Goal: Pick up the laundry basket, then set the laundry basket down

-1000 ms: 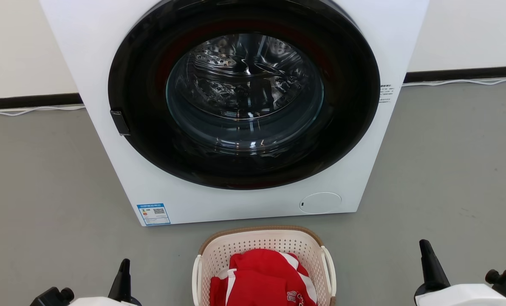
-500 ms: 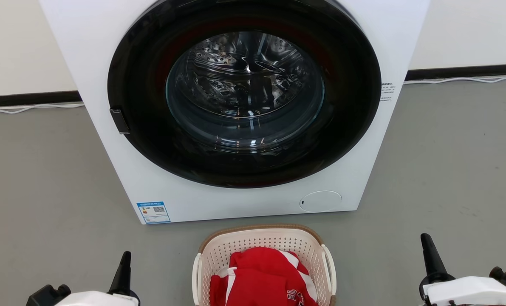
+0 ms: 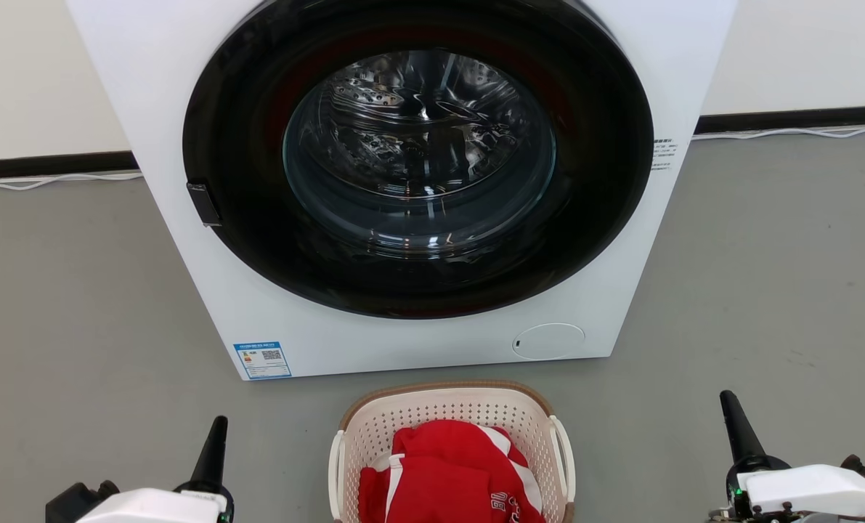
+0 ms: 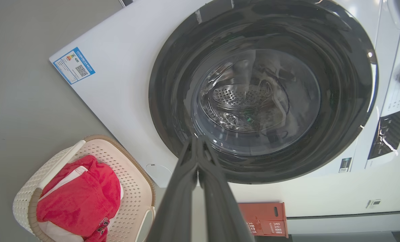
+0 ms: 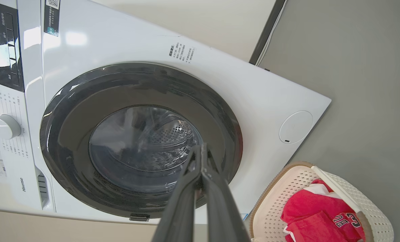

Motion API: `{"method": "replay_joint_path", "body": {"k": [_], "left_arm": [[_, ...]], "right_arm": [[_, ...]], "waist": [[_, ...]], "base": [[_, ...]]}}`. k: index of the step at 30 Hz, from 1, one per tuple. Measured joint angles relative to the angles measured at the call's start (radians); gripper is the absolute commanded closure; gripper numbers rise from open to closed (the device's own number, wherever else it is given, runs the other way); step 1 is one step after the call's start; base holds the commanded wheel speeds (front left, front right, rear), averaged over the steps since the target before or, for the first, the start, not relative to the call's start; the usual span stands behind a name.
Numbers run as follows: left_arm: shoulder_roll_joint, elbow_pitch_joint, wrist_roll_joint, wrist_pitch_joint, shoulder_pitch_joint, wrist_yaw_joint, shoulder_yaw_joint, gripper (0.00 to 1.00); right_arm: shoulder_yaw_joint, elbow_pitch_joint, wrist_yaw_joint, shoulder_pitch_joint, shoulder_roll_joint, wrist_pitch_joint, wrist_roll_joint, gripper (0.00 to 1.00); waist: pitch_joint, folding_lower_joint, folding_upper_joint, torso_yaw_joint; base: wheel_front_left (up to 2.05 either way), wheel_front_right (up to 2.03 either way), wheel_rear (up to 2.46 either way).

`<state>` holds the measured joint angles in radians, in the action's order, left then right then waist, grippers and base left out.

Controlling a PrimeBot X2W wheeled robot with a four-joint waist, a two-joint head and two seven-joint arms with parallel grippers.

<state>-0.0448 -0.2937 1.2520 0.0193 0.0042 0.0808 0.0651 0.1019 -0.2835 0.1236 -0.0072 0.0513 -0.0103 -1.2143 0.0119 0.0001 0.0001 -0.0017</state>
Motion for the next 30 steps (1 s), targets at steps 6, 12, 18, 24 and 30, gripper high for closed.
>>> {"method": "replay_joint_path", "body": {"k": [6, 12, 18, 24, 30], "left_arm": [[0.001, 0.004, 0.064, 0.017, -0.02, 0.009, 0.002, 1.0], [0.002, 0.005, 0.128, 0.033, -0.022, 0.017, 0.006, 1.0], [0.003, 0.011, 0.193, 0.05, -0.037, 0.024, 0.01, 1.0], [0.003, 0.013, 0.257, 0.069, -0.038, 0.03, 0.014, 1.0], [0.004, 0.017, 0.321, 0.084, -0.057, 0.035, 0.016, 1.0]], "right_arm": [[0.007, 0.003, 0.0, -0.02, -0.001, -0.02, -0.073, 1.0], [0.016, 0.006, 0.0, -0.02, -0.002, -0.04, -0.143, 1.0], [0.021, 0.006, 0.0, -0.026, -0.003, -0.055, -0.212, 1.0], [0.025, 0.008, 0.0, -0.042, -0.004, -0.072, -0.283, 1.0], [0.028, 0.008, 0.0, -0.042, -0.005, -0.089, -0.353, 1.0]], "waist": [[-0.003, 0.0, 0.0, 0.0], [-0.006, 0.0, 0.0, 0.001], [-0.009, 0.0, 0.0, 0.001], [-0.011, 0.0, 0.0, 0.001], [-0.014, 0.0, 0.0, 0.002]], "base": [[0.0, 0.0, 0.0], [0.0, 0.0, 0.0], [0.0, 0.0, 0.0], [0.0, 0.0, 0.0], [0.0, 0.0, 0.0]]}}
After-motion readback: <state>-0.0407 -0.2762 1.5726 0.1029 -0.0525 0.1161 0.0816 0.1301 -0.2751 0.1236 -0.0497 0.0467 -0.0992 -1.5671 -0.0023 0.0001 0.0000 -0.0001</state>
